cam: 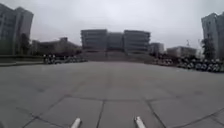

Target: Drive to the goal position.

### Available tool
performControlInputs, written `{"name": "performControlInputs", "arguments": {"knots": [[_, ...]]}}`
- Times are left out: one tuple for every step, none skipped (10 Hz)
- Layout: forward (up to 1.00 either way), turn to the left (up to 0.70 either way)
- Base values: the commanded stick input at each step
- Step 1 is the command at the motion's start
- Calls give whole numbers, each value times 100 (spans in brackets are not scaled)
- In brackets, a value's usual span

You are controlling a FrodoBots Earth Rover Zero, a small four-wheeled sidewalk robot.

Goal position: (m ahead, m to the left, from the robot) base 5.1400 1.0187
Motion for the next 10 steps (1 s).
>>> {"name": "performControlInputs", "arguments": {"knots": [[100, 0], [30, 0], [0, 0], [0, 0], [0, 0], [0, 0], [0, 0], [0, 0], [0, 0], [7, 0]]}}
